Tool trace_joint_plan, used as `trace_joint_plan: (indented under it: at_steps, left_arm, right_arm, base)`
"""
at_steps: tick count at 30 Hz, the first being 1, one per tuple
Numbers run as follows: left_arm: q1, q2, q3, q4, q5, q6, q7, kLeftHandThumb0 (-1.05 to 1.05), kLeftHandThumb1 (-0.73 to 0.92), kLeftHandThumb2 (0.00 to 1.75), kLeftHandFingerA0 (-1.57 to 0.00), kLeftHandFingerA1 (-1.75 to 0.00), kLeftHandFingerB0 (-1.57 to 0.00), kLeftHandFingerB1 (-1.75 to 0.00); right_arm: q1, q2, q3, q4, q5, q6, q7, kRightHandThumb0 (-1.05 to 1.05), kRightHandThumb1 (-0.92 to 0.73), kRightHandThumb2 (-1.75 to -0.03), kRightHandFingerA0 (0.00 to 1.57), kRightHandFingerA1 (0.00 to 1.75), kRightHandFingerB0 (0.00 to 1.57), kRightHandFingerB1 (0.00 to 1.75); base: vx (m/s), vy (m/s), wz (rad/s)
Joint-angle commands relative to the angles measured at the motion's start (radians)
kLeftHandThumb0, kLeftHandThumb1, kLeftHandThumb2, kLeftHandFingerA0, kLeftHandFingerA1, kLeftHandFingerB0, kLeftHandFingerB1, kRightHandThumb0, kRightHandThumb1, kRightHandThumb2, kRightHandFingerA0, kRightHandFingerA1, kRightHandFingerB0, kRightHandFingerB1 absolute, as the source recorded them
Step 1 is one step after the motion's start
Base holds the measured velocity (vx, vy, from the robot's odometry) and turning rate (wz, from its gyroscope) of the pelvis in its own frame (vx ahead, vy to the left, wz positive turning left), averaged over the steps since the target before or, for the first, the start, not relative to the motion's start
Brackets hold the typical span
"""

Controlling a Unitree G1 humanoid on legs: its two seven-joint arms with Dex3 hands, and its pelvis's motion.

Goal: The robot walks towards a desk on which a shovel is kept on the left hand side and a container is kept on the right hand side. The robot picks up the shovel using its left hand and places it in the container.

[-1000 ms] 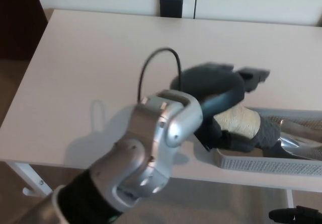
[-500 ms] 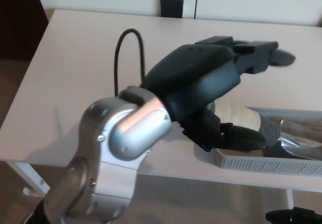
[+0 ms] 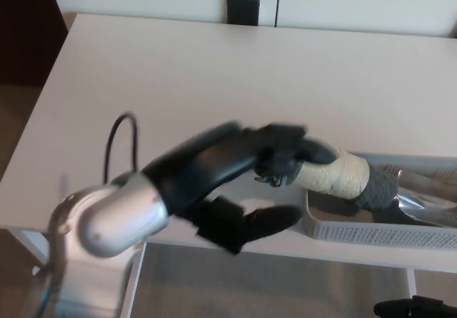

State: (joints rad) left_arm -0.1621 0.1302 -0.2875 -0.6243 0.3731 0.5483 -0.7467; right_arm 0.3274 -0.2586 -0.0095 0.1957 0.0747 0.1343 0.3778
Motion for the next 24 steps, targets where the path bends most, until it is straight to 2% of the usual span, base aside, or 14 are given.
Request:
trace_joint_plan:
  at_steps: [1,2,4,5,9,10,11,12,13,14,20,21,22,24]
  left_arm:
    - [0.544,0.207,0.662,-0.260,-1.313,-0.125,-0.696,-1.05,0.62,1.13,-0.43,-0.44,-0.42,-0.42]
    - [0.534,0.266,0.704,-0.264,-1.316,-0.077,-0.727,-1.05,0.83,0.68,-0.49,-0.35,-0.47,-0.34]
    - [0.566,0.281,0.747,-0.259,-1.363,-0.064,-0.727,-1.05,0.84,0.67,-0.51,-0.38,-0.49,-0.35]
    - [0.565,0.301,0.763,-0.260,-1.366,-0.054,-0.736,-1.04,0.62,1.16,-0.46,-0.47,-0.40,-0.41]
    - [0.582,0.303,0.775,-0.235,-1.397,-0.059,-0.759,-1.04,0.65,1.15,-0.46,-0.48,-0.40,-0.42]
    - [0.583,0.300,0.764,-0.224,-1.391,-0.058,-0.775,-1.05,0.84,0.68,-0.47,-0.37,-0.47,-0.34]
    - [0.585,0.311,0.767,-0.220,-1.371,-0.056,-0.792,-1.02,0.60,1.16,-0.44,-0.47,-0.35,-0.40]
    - [0.593,0.331,0.778,-0.220,-1.332,-0.059,-0.811,-1.05,0.85,0.69,-0.48,-0.37,-0.46,-0.34]
    - [0.613,0.337,0.793,-0.215,-1.296,-0.069,-0.817,-1.05,0.83,0.67,-0.47,-0.37,-0.47,-0.35]
    - [0.644,0.329,0.810,-0.198,-1.248,-0.085,-0.820,-1.04,0.64,1.19,-0.34,-0.42,-0.33,-0.40]
    - [0.789,0.266,0.656,-0.013,-0.864,-0.313,-0.751,-0.98,0.74,1.17,-0.27,-0.43,-0.33,-0.44]
    - [0.808,0.282,0.628,0.043,-0.783,-0.359,-0.719,-0.89,0.89,0.68,-0.36,-0.33,-0.39,-0.33]
    - [0.823,0.308,0.578,0.098,-0.674,-0.415,-0.661,-0.87,0.77,1.16,-0.27,-0.46,-0.30,-0.46]
    - [0.825,0.332,0.525,0.153,-0.580,-0.456,-0.591,-0.85,0.78,1.15,-0.27,-0.47,-0.31,-0.47]
  right_arm:
    - [0.022,-0.028,0.005,0.087,-0.042,-0.049,-0.015,-0.25,-0.53,-0.55,0.73,0.56,0.59,0.50]
    - [0.022,-0.029,0.005,0.090,-0.043,-0.051,-0.016,-0.26,-0.53,-0.55,0.73,0.56,0.59,0.50]
    - [0.020,-0.026,0.001,0.092,-0.035,-0.043,-0.013,-0.25,-0.53,-0.55,0.72,0.56,0.60,0.50]
    - [0.021,-0.026,-0.001,0.089,-0.032,-0.037,-0.013,-0.24,-0.54,-0.55,0.72,0.56,0.60,0.50]
    - [0.032,-0.029,-0.001,0.070,-0.031,-0.033,-0.012,-0.23,-0.54,-0.55,0.72,0.55,0.58,0.49]
    - [0.028,-0.027,-0.004,0.076,-0.026,-0.032,-0.009,-0.24,-0.54,-0.55,0.71,0.56,0.58,0.50]
    - [0.026,-0.028,-0.003,0.078,-0.028,-0.033,-0.008,-0.24,-0.54,-0.55,0.70,0.55,0.58,0.50]
    - [0.027,-0.031,0.000,0.074,-0.032,-0.036,-0.008,-0.24,-0.54,-0.55,0.70,0.55,0.58,0.50]
    - [0.026,-0.030,0.001,0.071,-0.032,-0.037,-0.009,-0.24,-0.53,-0.55,0.70,0.55,0.59,0.50]
    - [0.023,-0.029,0.001,0.066,-0.033,-0.032,-0.012,-0.24,-0.54,-0.55,0.70,0.55,0.59,0.50]
    - [0.030,-0.024,0.002,0.063,-0.038,-0.022,-0.026,-0.23,-0.55,-0.55,0.72,0.54,0.60,0.49]
    - [0.030,-0.025,0.003,0.069,-0.040,-0.031,-0.026,-0.23,-0.55,-0.55,0.73,0.54,0.60,0.49]
    - [0.029,-0.026,0.004,0.069,-0.040,-0.032,-0.023,-0.23,-0.55,-0.56,0.72,0.54,0.59,0.49]
    - [0.027,-0.027,0.003,0.071,-0.038,-0.033,-0.021,-0.22,-0.56,-0.56,0.71,0.54,0.59,0.49]
  base:
    - [0.00,0.000,0.00]
    - [0.00,0.000,0.00]
    - [0.00,0.000,0.00]
    - [0.00,0.000,0.00]
    - [0.00,0.000,0.00]
    - [0.00,0.000,0.00]
    - [0.00,0.000,0.00]
    - [0.00,0.000,0.00]
    - [0.00,0.000,0.00]
    - [0.00,0.000,0.00]
    - [0.00,0.000,0.00]
    - [0.00,0.000,0.00]
    - [0.00,0.000,0.00]
    - [0.00,0.000,0.00]
